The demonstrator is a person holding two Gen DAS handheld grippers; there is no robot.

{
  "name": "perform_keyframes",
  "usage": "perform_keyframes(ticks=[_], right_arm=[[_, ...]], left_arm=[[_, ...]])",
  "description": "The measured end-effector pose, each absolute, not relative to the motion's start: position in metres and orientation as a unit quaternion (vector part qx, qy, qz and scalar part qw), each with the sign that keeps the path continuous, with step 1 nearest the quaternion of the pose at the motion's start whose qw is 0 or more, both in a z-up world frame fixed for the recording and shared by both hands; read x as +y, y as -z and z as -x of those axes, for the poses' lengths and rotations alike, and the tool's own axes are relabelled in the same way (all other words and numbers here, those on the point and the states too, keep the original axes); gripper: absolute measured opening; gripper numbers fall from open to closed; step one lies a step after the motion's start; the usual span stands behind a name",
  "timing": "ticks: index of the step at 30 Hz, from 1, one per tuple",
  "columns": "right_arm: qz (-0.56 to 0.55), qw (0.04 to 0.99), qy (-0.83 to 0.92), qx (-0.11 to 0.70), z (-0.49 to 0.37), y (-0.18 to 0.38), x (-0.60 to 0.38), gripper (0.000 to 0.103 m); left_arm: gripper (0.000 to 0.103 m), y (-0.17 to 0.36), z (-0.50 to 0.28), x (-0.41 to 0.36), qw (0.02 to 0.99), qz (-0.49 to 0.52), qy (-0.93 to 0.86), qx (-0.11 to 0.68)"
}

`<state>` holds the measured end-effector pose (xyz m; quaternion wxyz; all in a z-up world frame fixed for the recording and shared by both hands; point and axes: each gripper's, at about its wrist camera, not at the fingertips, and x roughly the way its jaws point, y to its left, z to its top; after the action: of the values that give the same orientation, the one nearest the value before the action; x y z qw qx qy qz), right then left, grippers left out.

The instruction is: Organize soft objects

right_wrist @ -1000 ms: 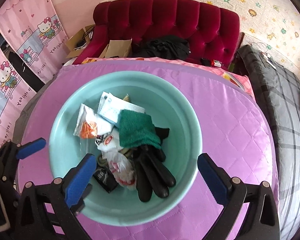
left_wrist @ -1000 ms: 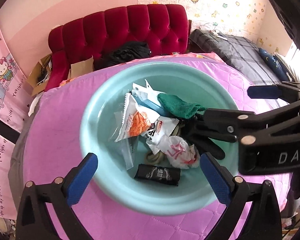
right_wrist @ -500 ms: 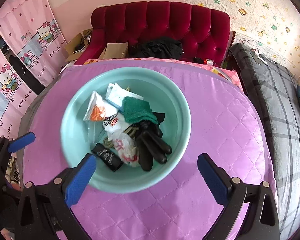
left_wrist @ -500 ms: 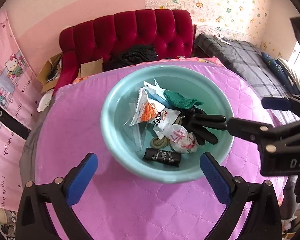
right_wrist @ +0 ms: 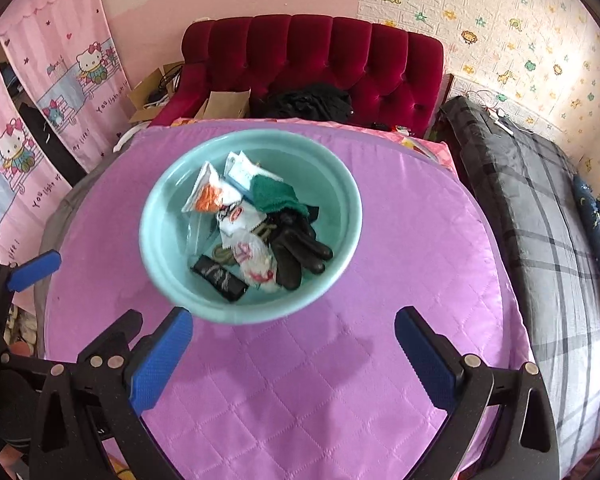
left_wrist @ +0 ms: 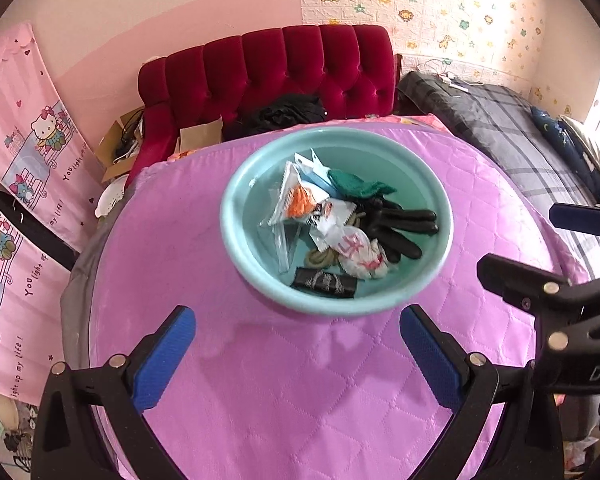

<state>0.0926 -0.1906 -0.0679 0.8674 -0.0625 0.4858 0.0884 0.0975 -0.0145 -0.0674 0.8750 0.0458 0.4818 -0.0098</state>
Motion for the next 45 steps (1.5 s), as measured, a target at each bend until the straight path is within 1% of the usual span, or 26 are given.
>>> perform_keyframes(ticks=[6, 20, 45], right_arm=[[0.06, 0.872, -0.084, 0.479, -0.067, 0.066, -0.193, 0.103], [0.044, 0.874, -0.083, 0.477, -0.022, 0.078, -0.194, 0.103], [0.046, 0.876, -0.085, 0.472, -0.009, 0.075, -0.192, 0.103]], left_arm=[[0.103, 0.063, -0.079, -0.015, 0.877, -0.028, -0.006, 0.479], [0.103, 0.075, -0.045, -0.02, 0.87, -0.048, -0.022, 0.49], [0.103, 0.07, -0.036, -0.019, 0.873, -0.039, -0.018, 0.487]])
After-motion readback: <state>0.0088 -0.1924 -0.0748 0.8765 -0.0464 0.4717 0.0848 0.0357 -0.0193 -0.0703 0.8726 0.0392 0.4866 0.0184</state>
